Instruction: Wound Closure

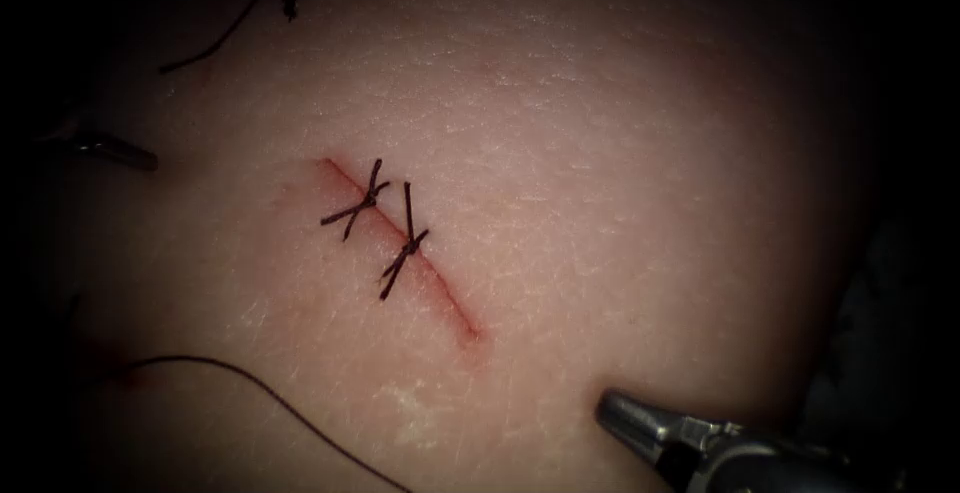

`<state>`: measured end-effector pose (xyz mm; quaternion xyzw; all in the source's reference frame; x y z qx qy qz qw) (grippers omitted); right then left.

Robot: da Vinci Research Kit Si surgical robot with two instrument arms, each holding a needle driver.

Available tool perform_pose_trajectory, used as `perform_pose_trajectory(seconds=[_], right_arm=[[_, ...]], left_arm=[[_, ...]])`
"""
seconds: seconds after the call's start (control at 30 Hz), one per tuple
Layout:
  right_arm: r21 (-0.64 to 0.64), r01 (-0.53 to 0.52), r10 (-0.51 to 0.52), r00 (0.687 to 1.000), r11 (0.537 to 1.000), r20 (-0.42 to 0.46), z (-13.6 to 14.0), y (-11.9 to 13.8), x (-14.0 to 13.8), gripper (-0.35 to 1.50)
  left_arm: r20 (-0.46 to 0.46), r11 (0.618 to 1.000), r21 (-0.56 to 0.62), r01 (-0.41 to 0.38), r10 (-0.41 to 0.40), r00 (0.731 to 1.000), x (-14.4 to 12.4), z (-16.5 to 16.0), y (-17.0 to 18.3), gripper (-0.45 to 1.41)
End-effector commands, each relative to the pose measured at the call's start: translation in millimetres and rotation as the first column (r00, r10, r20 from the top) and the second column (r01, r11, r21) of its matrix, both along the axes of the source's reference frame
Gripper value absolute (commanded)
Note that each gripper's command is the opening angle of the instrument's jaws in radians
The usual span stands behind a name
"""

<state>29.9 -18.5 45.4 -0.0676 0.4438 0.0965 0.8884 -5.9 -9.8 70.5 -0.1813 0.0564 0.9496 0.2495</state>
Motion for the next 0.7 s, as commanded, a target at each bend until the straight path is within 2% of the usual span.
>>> perform_pose_trajectory(seconds=[0.03, 0.1, 0.17, 0.2, 0.37, 0.43, 0.53, 0.6, 0.7], right_arm=[[0.002, 0.001, -0.001, 1.0, 1.0, -0.002, 0.7, -0.2, 0.8, -0.35], [0.003, 0.0, 0.0, 1.0, 1.0, -0.002, 0.7, -0.1, 0.8, -0.35], [0.004, 0.0, 0.0, 1.0, 1.0, -0.001, 0.7, 0.0, 0.8, -0.35], [0.004, -0.001, 0.001, 1.0, 1.0, 0.0, 0.7, 0.1, 0.8, -0.35], [0.004, -0.002, 0.002, 1.0, 1.0, 0.0, 0.8, 0.2, 0.8, -0.35], [0.004, -0.002, 0.002, 1.0, 1.0, 0.0, 0.8, 0.2, 0.8, -0.35], [0.004, -0.001, 0.001, 1.0, 1.0, -0.001, 0.8, 0.1, 0.7, -0.35], [0.003, -0.001, 0.001, 1.0, 1.0, 0.0, 0.9, 0.2, 0.7, -0.35], [0.003, -0.002, 0.002, 1.0, 1.0, 0.001, 0.9, 0.2, 0.7, -0.35]], left_arm=[[0.051, 1.0, 0.009, 0.001, -0.001, 0.999, -0.2, 0.7, -0.9, 1.15], [0.141, 1.0, 0.002, 0.006, -0.006, 0.99, -0.2, 0.4, -1.6, 0.54], [0.244, 0.999, 0.035, 0.013, -0.021, 0.969, -0.6, 0.0, -2.7, 0.37], [0.305, 0.997, 0.077, 0.012, -0.035, 0.952, -1.3, -0.6, -3.7, 0.36], [0.415, 0.987, 0.161, -0.008, -0.06, 0.908, -3.7, -3.4, -7.4, 0.47], [0.442, 0.975, 0.215, -0.049, -0.053, 0.896, -4.4, -4.6, -9.0, 0.49], [0.443, 0.955, 0.276, -0.108, -0.027, 0.896, -5.2, -6.5, -10.9, 0.56], [0.434, 0.936, 0.311, -0.167, 0.017, 0.901, -5.7, -8.6, -12.7, 0.73], [0.402, 0.929, 0.326, -0.178, 0.034, 0.915, -5.8, -9.4, -13.4, 0.81]])
